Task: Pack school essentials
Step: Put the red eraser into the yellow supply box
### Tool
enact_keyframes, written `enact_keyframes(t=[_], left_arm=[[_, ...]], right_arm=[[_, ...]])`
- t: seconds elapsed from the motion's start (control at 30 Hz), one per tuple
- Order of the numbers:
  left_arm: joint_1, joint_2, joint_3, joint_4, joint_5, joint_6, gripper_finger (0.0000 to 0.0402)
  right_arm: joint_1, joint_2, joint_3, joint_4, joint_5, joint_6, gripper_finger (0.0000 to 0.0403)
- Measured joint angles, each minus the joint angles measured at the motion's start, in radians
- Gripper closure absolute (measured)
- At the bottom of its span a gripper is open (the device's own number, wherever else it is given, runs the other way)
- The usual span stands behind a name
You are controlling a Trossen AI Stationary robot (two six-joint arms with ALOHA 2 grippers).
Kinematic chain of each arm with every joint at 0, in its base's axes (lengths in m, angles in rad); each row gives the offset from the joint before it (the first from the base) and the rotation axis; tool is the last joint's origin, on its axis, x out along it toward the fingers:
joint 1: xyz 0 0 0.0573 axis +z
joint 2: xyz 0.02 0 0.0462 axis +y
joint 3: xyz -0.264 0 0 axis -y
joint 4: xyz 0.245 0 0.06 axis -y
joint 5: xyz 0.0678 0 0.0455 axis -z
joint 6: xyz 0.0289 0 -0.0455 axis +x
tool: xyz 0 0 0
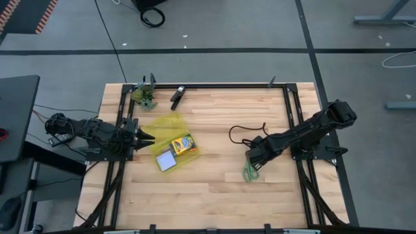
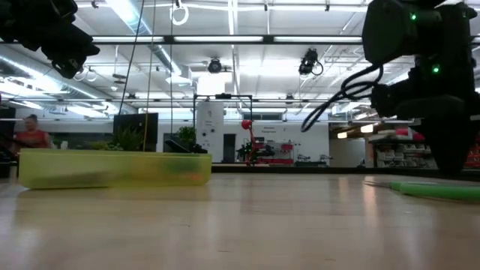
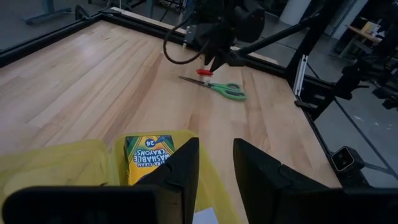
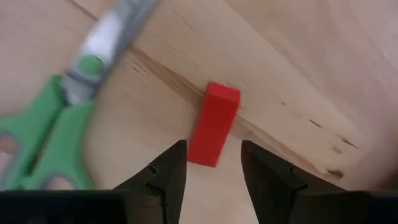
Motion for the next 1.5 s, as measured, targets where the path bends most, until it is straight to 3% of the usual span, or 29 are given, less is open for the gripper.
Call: enact_keyframes(t=[0.53,1.07,1.5], left_arm=[[0.000,0.000,0.000,-0.002,0.000,0.001,0.0294],[0.000,0.000,0.000,-0.002,0.000,0.001,0.0294],[0.000,0.000,0.000,-0.002,0.000,0.001,0.0294]], right_arm=[[-0.091,0.000,-0.069,0.124,-0.091,-0.073,0.0249],[-0.091,0.000,-0.069,0.141,-0.079,-0.106,0.0366],[-0.093,0.002,0.002,0.122,-0.021,-0.150,0.0368]])
